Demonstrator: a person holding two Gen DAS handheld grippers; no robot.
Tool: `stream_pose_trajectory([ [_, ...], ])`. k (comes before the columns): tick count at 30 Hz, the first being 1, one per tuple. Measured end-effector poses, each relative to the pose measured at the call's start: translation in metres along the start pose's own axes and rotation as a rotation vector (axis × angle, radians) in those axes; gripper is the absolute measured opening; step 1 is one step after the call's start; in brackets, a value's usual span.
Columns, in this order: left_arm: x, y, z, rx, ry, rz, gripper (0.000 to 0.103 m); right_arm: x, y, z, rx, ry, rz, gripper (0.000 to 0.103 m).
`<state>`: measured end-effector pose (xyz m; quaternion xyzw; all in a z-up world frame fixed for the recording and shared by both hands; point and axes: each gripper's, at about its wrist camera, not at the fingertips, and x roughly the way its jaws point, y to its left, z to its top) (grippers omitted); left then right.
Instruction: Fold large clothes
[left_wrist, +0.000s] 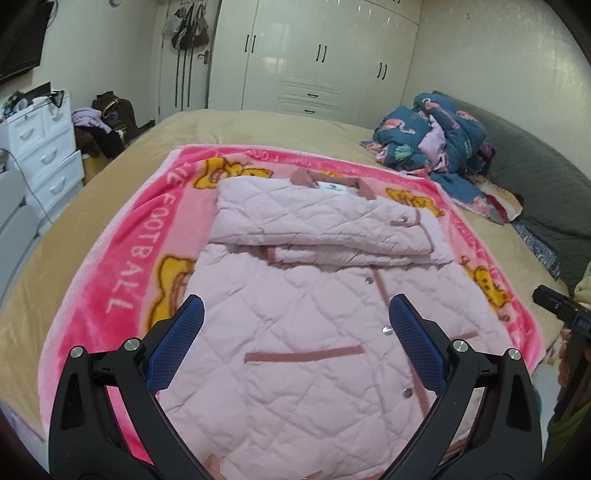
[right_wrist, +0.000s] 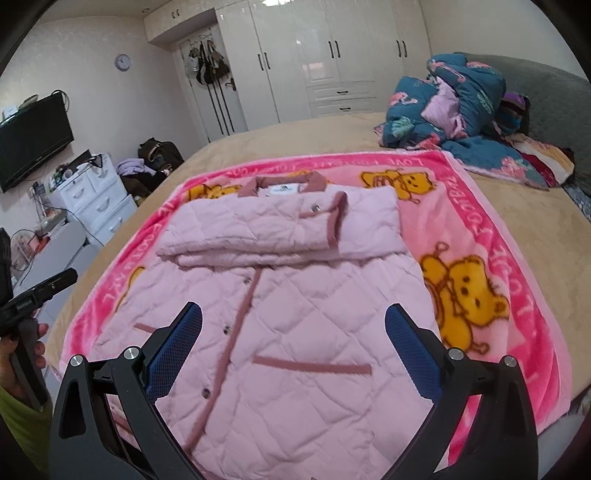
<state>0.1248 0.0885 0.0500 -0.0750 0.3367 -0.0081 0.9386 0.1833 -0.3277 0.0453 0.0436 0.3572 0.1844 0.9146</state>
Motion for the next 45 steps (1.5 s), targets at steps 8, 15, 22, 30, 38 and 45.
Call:
stream_pose_trajectory([
  [8,0.001,0.022,-0.023,-0.012,0.045,0.038,0.094,0.001,-0.022,-0.023,0.039,0.024,-0.021,0.099],
  [15,0.005,0.048,-0.049,-0.02,0.124,0.096,0.094,0.005,-0.037,-0.046,0.038,0.076,-0.051,0.099],
  [22,0.011,0.073,-0.077,-0.053,0.211,0.137,0.094,0.008,-0.053,-0.066,0.044,0.121,-0.068,0.099],
  [30,0.018,0.099,-0.109,-0.118,0.32,0.147,0.094,0.007,-0.065,-0.083,0.024,0.161,-0.065,0.099],
  [38,0.018,0.1,-0.133,-0.125,0.36,0.092,0.094,0.002,-0.087,-0.101,0.078,0.199,-0.077,0.099],
  [45,0.033,0.074,-0.143,-0.054,0.426,0.017,0.094,-0.005,-0.099,-0.118,0.093,0.242,-0.086,0.099],
])
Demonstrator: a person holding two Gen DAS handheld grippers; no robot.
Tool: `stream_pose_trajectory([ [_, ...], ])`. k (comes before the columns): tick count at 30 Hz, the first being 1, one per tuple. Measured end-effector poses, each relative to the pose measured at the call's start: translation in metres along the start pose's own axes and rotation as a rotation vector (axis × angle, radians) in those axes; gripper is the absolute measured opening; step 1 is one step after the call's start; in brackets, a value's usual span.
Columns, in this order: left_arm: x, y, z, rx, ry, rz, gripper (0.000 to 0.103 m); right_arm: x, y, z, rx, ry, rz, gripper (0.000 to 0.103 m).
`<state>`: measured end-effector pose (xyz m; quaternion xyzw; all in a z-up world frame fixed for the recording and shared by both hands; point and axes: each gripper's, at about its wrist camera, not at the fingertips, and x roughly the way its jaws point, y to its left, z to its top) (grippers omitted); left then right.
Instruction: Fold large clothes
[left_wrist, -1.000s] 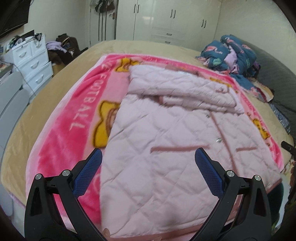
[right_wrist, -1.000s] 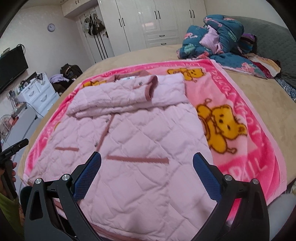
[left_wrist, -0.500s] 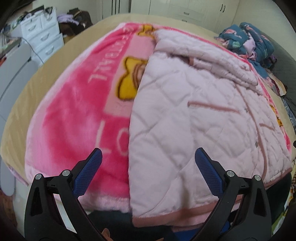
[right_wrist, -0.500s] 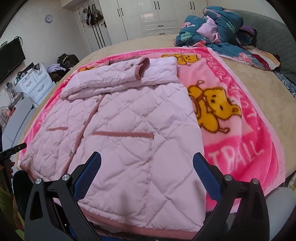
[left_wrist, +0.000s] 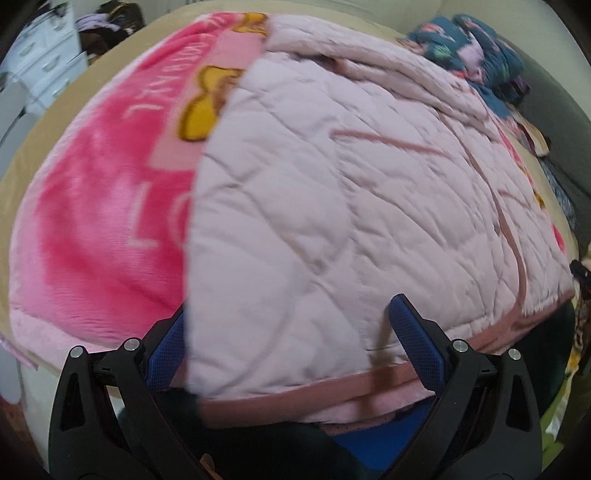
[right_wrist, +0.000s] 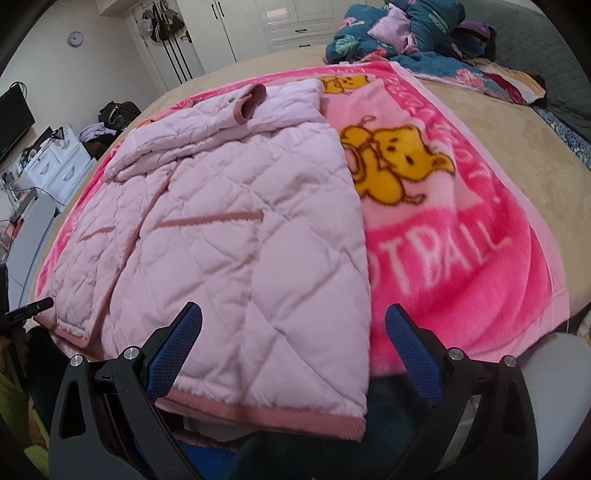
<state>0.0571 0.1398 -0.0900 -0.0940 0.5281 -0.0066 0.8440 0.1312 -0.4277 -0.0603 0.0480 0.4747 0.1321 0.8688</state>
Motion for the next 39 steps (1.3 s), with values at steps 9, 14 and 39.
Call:
stream_pose_trajectory([
  [9,0.004,-0.004,-0.001,-0.007,-0.007,-0.016,0.079,0.001,-0.011,-0.021,0.02,0.083,0.031,0.099],
  [14,0.0,0.002,0.001,-0.053,-0.029,-0.04,0.059,0.01,-0.014,-0.028,0.064,0.119,0.073,0.099],
  [39,-0.065,-0.009,0.036,-0.038,-0.259,-0.128,0.011,-0.048,0.014,0.027,0.007,-0.208,0.326,0.015],
])
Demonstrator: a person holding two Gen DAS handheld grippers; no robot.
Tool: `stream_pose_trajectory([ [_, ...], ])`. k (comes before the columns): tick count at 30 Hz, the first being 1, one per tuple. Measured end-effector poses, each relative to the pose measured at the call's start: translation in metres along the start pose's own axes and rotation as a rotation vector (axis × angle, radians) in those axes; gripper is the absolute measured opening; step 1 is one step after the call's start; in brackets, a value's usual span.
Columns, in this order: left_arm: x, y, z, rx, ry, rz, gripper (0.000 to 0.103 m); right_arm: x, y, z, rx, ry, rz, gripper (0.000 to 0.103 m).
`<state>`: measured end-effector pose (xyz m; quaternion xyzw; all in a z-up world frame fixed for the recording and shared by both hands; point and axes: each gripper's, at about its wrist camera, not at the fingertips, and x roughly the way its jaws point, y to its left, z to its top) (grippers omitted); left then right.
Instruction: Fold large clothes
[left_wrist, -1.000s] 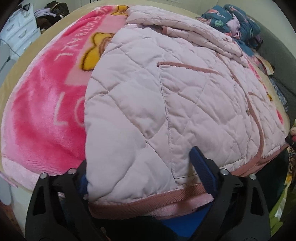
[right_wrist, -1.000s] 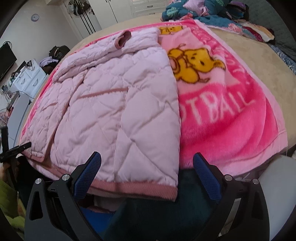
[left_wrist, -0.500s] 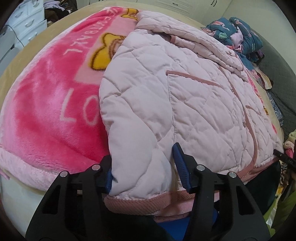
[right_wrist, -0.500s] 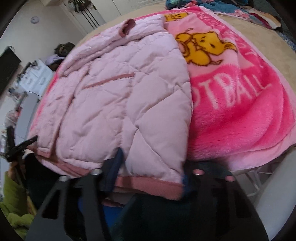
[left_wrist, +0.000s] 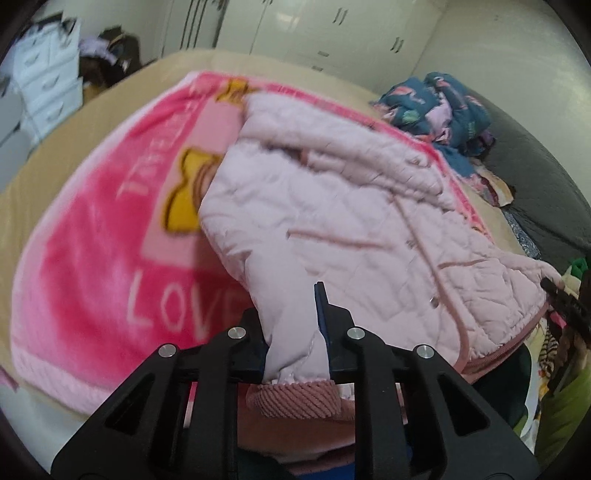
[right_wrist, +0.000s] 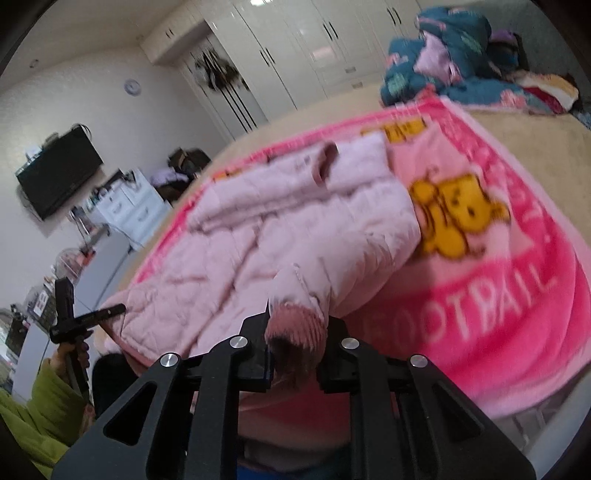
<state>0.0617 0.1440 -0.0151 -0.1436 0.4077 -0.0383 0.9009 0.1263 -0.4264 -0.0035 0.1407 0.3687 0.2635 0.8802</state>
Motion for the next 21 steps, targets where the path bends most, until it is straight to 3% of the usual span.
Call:
stream_pose_trajectory([
  [5,-0.005,-0.011,0.016,0.016,-0.042,0.0,0.011,-0.004,0.006,0.02,-0.007,-0.064,0.012,0.015],
  [21,-0.006,-0.019,0.049,0.008,-0.113,0.004,0.011,-0.003,-0.003,0.055,0.049,-0.152,0.027,0.014],
])
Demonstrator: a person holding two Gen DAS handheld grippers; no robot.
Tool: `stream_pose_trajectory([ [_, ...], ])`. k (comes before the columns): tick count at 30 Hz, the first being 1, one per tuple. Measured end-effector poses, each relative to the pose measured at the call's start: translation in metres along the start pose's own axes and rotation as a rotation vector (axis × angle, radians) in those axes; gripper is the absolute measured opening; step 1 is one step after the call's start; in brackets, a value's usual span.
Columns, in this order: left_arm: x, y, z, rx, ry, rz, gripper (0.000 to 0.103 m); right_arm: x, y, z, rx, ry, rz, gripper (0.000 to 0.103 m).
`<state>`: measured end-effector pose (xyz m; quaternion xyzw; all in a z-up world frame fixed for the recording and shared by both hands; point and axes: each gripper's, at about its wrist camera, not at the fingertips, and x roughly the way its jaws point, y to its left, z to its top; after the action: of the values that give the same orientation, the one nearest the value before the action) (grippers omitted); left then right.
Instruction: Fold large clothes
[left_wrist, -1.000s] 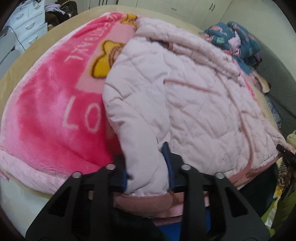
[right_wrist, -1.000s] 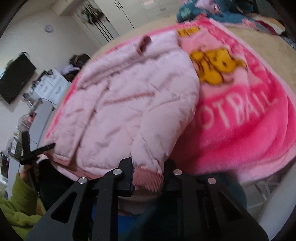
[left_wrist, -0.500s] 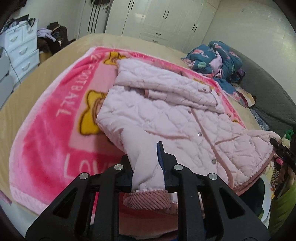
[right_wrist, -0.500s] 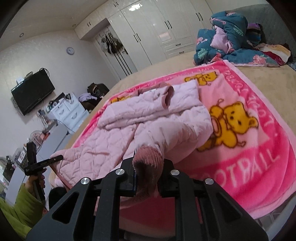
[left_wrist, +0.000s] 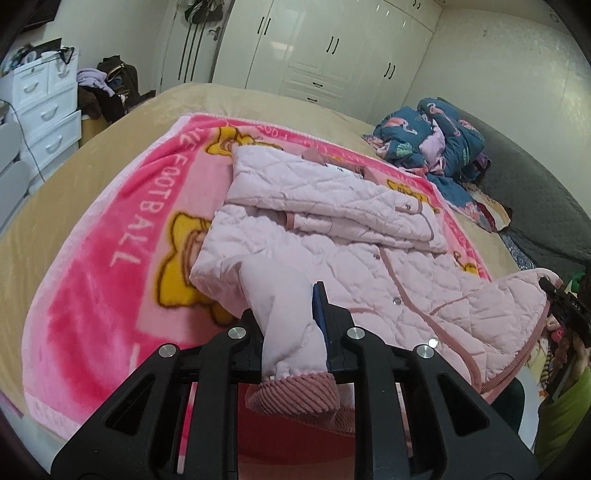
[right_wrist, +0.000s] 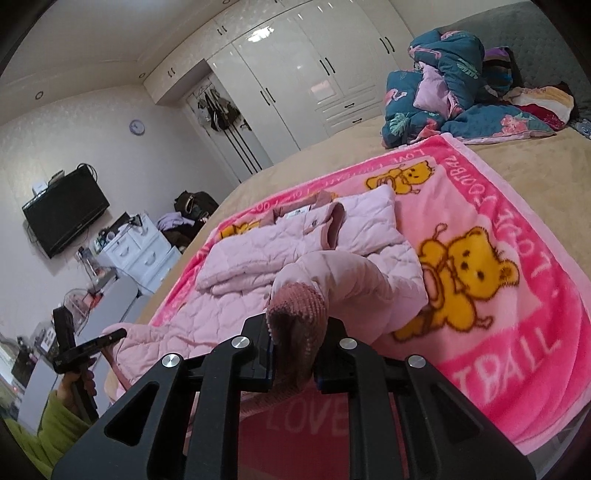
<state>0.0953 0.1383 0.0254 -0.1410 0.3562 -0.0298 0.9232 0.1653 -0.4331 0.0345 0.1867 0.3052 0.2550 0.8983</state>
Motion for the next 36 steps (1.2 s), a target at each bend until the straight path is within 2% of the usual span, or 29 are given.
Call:
stream_pose_trajectory([
  [10,0.007,-0.003,0.029,-0.003,-0.044,-0.011,0.011,0.01,-0.009,0.017,0.031,-0.025,-0.023,0.014],
  [20,0.019,-0.006,0.053,-0.001,-0.066,-0.008,0.011,0.023,-0.009,0.031,0.007,-0.049,-0.069,0.014],
  [36,0.04,0.002,0.104,-0.031,-0.145,-0.006,0.012,0.048,-0.011,0.077,-0.01,-0.11,-0.085,0.013],
])
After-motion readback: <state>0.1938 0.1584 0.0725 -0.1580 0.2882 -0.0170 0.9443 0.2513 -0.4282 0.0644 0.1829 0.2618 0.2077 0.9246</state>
